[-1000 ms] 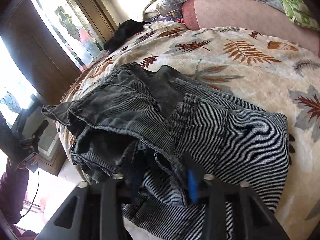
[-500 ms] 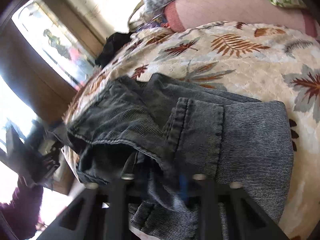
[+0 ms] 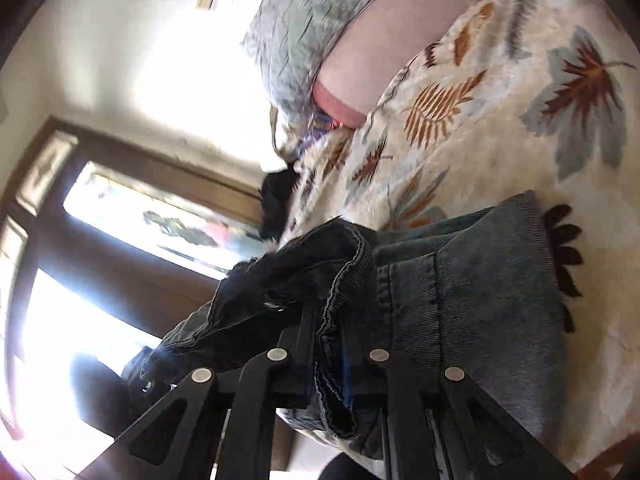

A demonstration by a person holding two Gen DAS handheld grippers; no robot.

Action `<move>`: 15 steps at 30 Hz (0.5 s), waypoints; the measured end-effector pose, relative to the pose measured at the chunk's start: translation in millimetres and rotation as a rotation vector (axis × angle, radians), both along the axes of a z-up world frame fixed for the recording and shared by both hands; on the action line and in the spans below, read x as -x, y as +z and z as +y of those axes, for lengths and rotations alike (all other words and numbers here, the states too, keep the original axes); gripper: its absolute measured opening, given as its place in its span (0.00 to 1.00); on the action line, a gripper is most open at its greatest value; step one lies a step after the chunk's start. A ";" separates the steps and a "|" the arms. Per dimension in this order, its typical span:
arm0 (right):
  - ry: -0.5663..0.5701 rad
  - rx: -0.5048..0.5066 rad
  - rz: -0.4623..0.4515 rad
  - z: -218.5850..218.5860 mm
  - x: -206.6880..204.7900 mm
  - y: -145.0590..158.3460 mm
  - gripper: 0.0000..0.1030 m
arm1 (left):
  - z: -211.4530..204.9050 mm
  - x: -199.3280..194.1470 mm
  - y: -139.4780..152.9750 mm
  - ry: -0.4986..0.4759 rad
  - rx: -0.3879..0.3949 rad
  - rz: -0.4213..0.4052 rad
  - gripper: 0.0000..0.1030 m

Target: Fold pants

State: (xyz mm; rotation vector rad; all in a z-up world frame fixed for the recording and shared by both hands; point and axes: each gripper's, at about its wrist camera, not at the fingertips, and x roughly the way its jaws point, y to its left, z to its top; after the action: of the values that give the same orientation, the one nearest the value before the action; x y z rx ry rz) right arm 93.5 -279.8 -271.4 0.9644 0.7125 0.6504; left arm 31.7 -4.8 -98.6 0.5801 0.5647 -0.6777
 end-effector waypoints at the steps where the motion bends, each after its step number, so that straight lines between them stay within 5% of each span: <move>1: -0.019 -0.039 0.001 -11.1 3.1 -1.8 0.10 | -17.4 -3.7 3.8 -0.012 0.014 0.026 0.10; 6: -0.148 -0.195 0.058 -71.6 12.3 -22.3 0.10 | -103.5 -22.0 -5.2 -0.037 0.042 0.134 0.11; 13: -0.158 -0.255 0.316 -104.5 11.9 -70.9 0.17 | -187.1 -45.4 -83.5 0.021 0.045 0.408 0.15; 15: -0.162 -0.266 0.347 -114.2 16.2 -75.3 0.63 | -183.0 -47.1 -85.1 0.042 0.076 0.430 0.16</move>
State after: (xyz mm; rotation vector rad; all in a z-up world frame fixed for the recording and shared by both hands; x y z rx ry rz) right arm 77.3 -394.0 -346.7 1.3877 0.8547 0.4445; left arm 78.7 -187.8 -183.7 0.3490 0.9447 -0.7861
